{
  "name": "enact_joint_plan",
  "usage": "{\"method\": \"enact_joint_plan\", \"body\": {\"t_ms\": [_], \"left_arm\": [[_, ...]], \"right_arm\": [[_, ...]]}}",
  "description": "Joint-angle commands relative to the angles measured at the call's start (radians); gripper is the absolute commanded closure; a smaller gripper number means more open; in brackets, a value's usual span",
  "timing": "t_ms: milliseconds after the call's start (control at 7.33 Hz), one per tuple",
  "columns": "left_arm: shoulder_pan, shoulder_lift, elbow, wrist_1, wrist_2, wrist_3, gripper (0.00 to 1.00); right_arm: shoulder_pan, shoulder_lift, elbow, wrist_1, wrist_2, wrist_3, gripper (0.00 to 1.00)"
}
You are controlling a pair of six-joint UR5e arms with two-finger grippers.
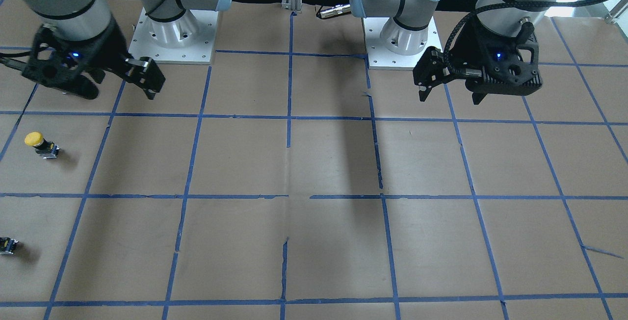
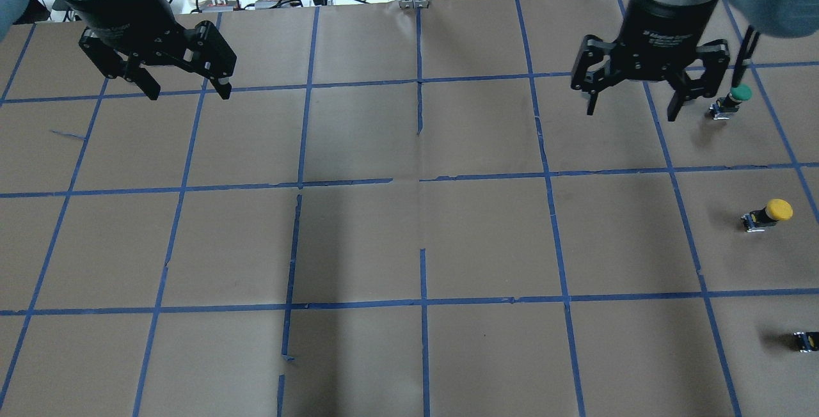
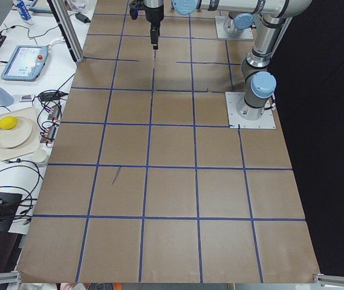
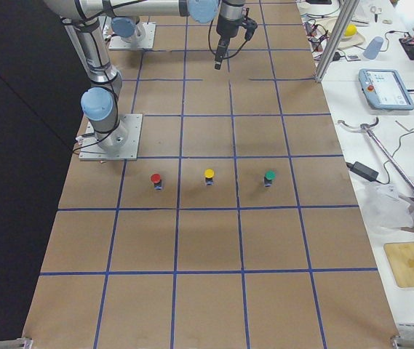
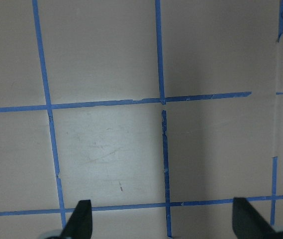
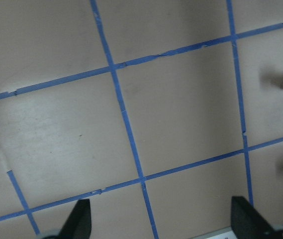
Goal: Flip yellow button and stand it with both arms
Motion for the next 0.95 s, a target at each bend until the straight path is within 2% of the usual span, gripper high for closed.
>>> {"method": "enact_joint_plan", "body": {"t_ms": [0,136,818], "left_arm": [[0.002,0.000,0.000,0.001,0.000,0.001,0.00],[0.002,0.000,0.000,0.001,0.000,0.001,0.00],[0.000,0.000,-0.011,0.010,0.002,0.001,0.00]], "right_arm": [[0.038,0.013,0.001,-0.147,0.103,-0.007,0.00],[0.040,0.001,0.004,-0.150,0.128,-0.011,0.00],[0.040,-0.002,0.010,-0.151,0.119,-0.007,0.00]]}}
